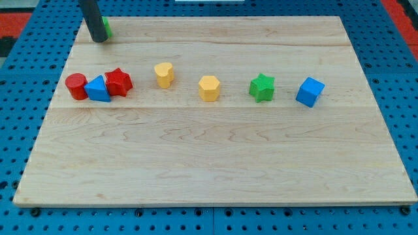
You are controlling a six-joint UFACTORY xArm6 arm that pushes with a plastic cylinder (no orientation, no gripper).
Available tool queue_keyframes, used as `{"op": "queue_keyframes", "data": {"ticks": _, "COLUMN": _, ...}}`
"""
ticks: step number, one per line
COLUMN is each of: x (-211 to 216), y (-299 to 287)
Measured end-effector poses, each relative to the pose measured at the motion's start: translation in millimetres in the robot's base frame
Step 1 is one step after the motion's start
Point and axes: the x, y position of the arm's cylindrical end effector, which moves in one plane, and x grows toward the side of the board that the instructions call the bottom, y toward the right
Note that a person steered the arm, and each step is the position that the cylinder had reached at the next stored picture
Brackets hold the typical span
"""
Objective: Move the red star down a bit
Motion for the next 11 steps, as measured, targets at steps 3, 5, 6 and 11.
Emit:
{"op": "queue_keyframes", "data": {"ticks": 3, "x": 0.0, "y": 5.5}}
{"op": "queue_keyframes", "data": {"ticks": 5, "x": 9.2, "y": 89.4}}
{"op": "queue_keyframes", "data": {"ticks": 6, "x": 22.8, "y": 129.8}}
{"op": "queue_keyframes", "data": {"ticks": 11, "x": 63.2, "y": 113.8}}
